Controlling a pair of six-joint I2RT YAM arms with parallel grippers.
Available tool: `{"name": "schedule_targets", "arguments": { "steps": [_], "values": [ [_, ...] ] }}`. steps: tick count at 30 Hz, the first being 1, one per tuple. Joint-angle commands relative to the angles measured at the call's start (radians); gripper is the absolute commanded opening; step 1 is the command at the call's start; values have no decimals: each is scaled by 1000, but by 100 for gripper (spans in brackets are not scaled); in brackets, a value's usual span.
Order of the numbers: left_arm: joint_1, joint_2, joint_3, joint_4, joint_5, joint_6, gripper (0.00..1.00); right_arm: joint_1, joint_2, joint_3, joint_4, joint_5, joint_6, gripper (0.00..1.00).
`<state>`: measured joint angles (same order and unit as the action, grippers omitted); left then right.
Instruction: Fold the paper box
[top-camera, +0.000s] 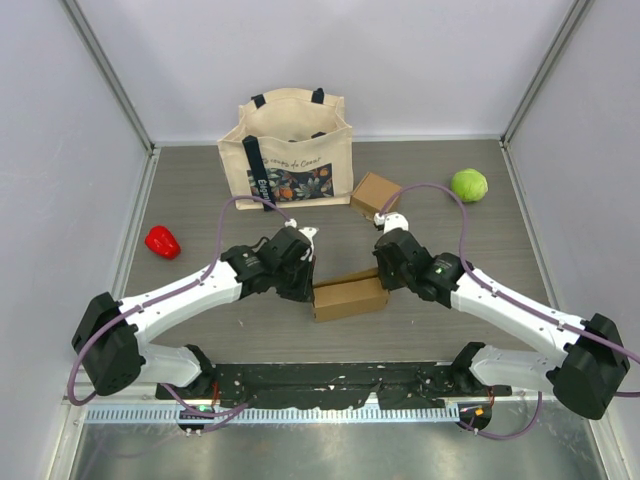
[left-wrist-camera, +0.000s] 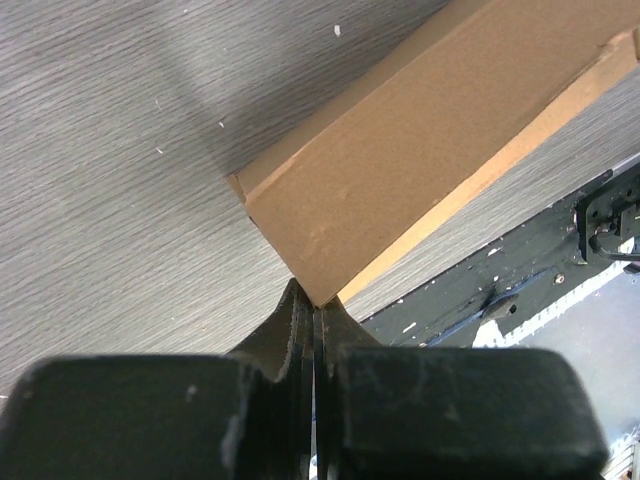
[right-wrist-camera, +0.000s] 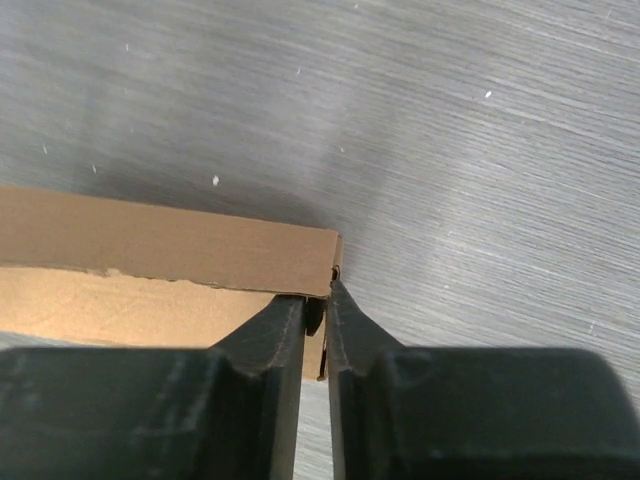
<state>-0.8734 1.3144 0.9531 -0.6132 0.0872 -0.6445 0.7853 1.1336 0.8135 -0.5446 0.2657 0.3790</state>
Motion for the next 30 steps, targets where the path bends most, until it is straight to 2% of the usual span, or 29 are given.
{"name": "schedule_targets", "arguments": {
  "steps": [1,5,6,7,10,15,16,17,19,21,27,29,30],
  "values": [
    [-13,11,-25,20,-24,-20,0,28,-14,3,-58,-2,1,23],
    [-16,11,-25,18,-24,-20,0,32,-26,-16,-22,-23,20,19],
    [-16,11,-25,20,-26,-23,0,31,-28,-19,-18,-14,26,15],
    [-16,13,-25,18,-26,-23,0,32,-23,-19,-21,0,27,7],
    [-19,16,-24,18,-24,-23,0,32,-6,2,-63,69,34,1],
    [-19,26,-24,20,-24,-21,0,46,31,13,-107,128,64,1],
    [-22,26,-24,18,-23,-21,0,46,35,19,-115,132,70,3],
    [-22,26,-24,18,-23,-21,0,48,40,24,-133,135,77,11],
    [-21,25,-24,18,-23,-21,0,46,45,30,-150,142,106,33],
    [-22,25,-24,20,-23,-21,0,46,28,26,-146,138,121,39],
    [-22,25,-27,20,-17,-20,0,46,11,-7,-126,129,155,39],
    [-22,26,-27,21,-15,-20,0,45,8,-17,-103,109,155,33],
    [-24,23,-27,21,-17,-20,0,45,6,-22,-94,106,155,25]
  ]
}}
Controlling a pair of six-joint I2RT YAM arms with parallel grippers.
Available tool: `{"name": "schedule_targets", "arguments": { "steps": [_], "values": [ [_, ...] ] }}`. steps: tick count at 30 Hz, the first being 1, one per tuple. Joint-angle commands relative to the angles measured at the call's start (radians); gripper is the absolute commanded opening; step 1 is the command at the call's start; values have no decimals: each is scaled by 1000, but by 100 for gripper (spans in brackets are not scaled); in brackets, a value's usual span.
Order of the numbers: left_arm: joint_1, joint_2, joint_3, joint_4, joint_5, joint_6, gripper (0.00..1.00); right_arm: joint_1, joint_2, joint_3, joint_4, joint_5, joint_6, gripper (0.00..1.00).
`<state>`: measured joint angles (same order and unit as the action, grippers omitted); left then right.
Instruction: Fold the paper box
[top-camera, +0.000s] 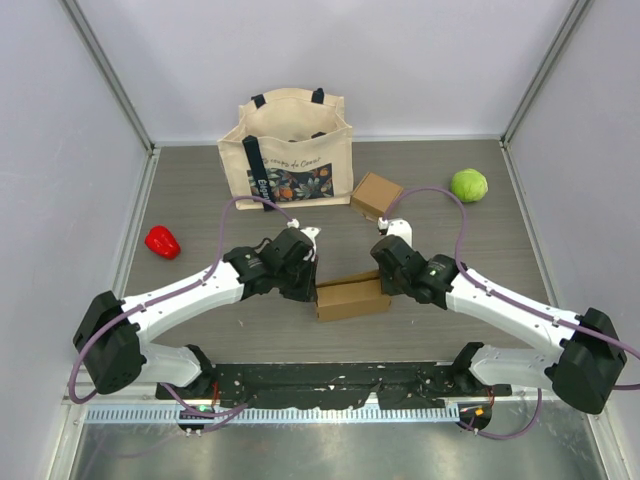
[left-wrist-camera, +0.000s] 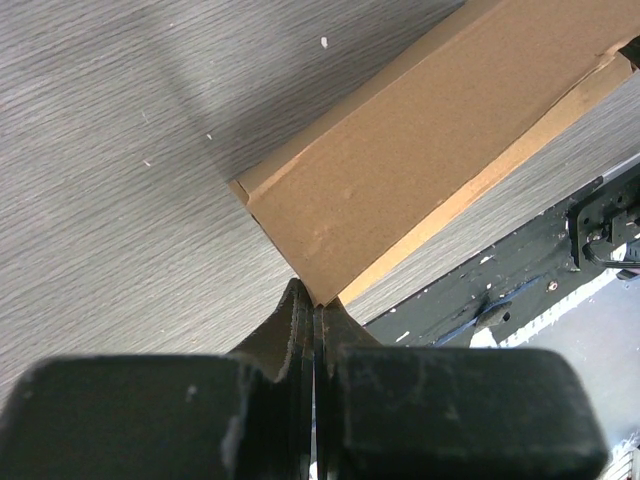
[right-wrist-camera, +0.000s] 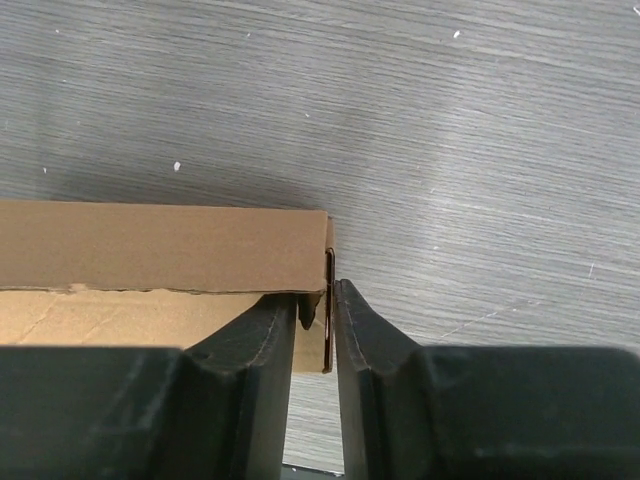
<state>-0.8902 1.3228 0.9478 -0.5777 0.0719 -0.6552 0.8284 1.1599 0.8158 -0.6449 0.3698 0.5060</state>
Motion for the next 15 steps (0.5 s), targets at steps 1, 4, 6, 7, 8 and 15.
{"name": "schedule_targets", "arguments": {
  "steps": [1,4,6,7,8,15],
  "values": [
    [-7,15,-21,-14,0,-9,0,2,-26,-30,16,-2,26,24],
    [-9,9,-21,-14,-1,-12,0,3,-35,-41,18,9,22,22],
    [-12,7,-24,-13,-4,-12,0,2,-32,-37,7,24,17,22],
    [-13,9,-24,-13,-1,-14,0,2,-29,-30,-4,27,13,22],
    [-15,9,-24,-13,-1,-14,0,2,-19,-26,-12,34,8,22],
    [-19,10,-23,-10,-3,-17,0,2,-80,-30,-10,72,58,20]
  ]
}}
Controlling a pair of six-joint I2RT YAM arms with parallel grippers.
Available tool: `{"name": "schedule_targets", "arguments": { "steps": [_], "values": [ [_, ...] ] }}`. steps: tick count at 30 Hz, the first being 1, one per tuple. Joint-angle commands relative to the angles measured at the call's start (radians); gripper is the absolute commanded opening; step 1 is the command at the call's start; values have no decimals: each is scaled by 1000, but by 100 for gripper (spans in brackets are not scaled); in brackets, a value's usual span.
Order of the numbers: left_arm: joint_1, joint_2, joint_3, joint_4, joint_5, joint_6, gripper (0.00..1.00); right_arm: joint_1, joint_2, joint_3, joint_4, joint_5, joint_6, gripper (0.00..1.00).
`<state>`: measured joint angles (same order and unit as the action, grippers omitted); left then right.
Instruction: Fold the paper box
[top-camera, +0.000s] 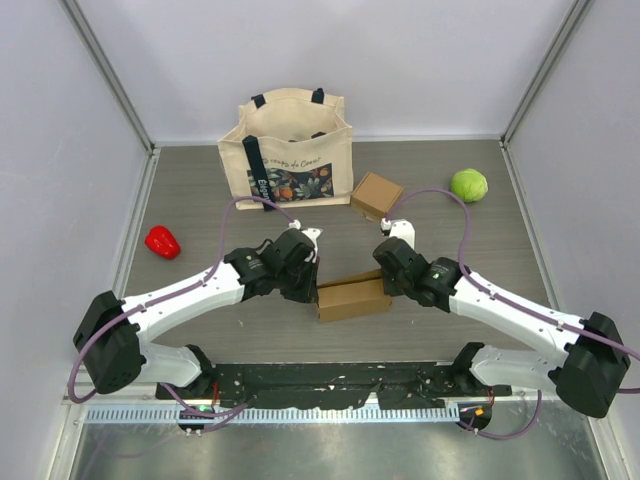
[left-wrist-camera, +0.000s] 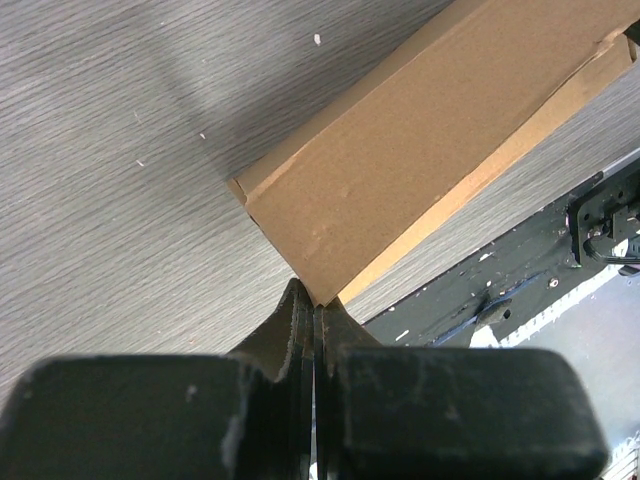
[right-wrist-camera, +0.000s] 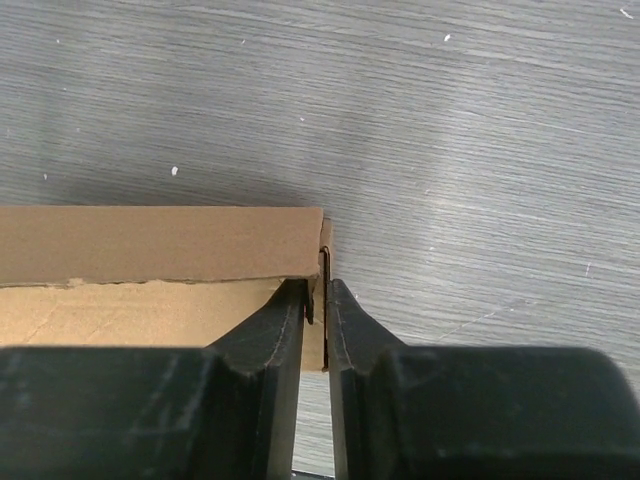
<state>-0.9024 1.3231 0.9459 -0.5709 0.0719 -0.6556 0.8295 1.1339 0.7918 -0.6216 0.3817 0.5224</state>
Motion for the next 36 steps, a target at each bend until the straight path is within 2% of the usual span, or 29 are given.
{"name": "schedule_targets", "arguments": {
  "steps": [1,2,5,7,12,18,25,30,36],
  "values": [
    [-7,11,-21,-17,-3,-15,0,0,-66,-8,-29,59,60,25],
    [-9,11,-22,-17,-4,-16,0,-1,-78,-9,-29,59,71,35],
    [-9,14,-24,-15,-4,-16,0,-12,-132,-45,13,23,103,43],
    [-10,13,-24,-14,-1,-16,0,-16,-155,-69,29,23,108,44],
    [-12,11,-25,-12,-1,-16,0,-17,-177,-94,63,46,85,38],
    [-12,13,-24,-12,-3,-16,0,-16,-117,-92,71,51,67,31],
    [-16,16,-24,-11,0,-19,0,-17,-89,-71,23,108,68,17],
    [-21,22,-24,-4,3,-24,0,-15,-111,-80,26,128,82,17],
    [-27,25,-19,-6,5,-24,0,-20,-158,-105,48,146,100,20]
  ]
}}
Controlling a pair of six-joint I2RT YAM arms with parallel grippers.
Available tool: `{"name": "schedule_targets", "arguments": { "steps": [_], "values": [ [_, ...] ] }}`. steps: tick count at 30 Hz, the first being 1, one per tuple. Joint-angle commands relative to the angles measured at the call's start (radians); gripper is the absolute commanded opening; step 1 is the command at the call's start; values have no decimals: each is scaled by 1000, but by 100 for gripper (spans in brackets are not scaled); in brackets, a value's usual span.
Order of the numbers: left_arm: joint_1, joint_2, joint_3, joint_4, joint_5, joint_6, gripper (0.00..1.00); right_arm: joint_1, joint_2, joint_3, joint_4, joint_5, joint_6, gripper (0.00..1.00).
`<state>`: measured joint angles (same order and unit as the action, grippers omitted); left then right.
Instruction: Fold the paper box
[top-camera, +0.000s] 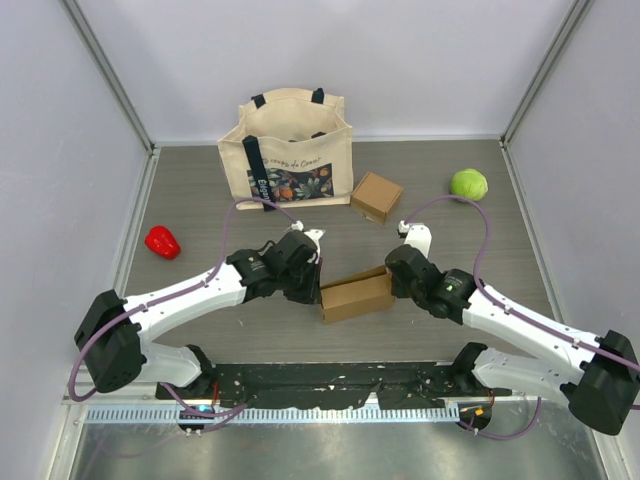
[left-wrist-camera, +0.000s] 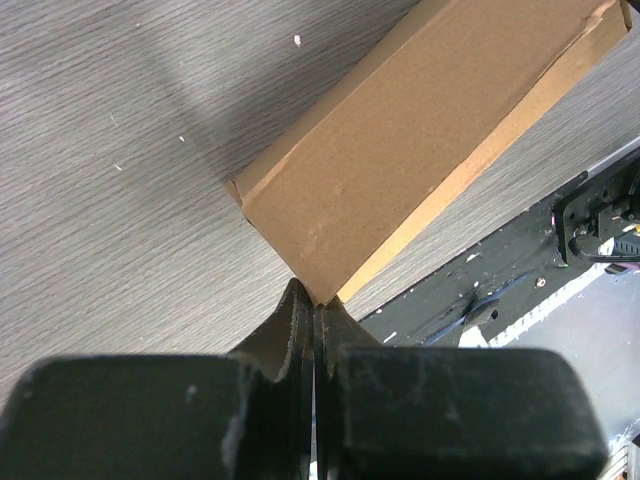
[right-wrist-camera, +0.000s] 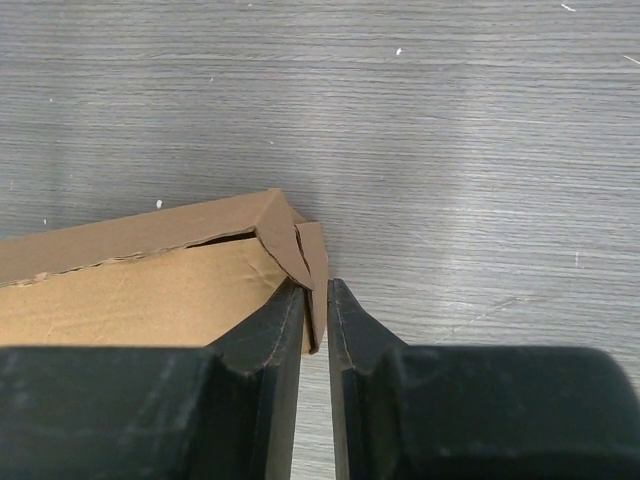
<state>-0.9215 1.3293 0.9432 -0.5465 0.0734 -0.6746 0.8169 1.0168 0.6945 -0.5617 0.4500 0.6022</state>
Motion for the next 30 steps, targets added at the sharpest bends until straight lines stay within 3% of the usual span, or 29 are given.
{"name": "schedule_targets", "arguments": {
  "steps": [1,8,14,15,20,23,27,30],
  "values": [
    [-8,21,-17,-29,3,-5,0,-7,-43,-7,-12,79,19,20],
    [-10,19,-14,-30,2,-8,0,-9,-37,-15,22,10,-4,19],
    [-13,22,-7,-33,-6,-8,0,-7,-85,42,6,-102,-32,37],
    [-14,24,-6,-33,-6,-10,0,-7,-102,46,8,-108,-38,43],
    [-17,24,-6,-38,-18,-13,0,-9,-153,98,-13,-82,-73,54],
    [-23,25,-3,-36,-26,-14,0,-12,-110,132,-29,-59,-87,55],
    [-31,31,3,-35,-29,-20,0,-12,-57,148,-14,-53,-75,46],
    [-40,39,5,-33,-34,-22,0,-24,-43,164,5,-27,-36,46]
  ]
}}
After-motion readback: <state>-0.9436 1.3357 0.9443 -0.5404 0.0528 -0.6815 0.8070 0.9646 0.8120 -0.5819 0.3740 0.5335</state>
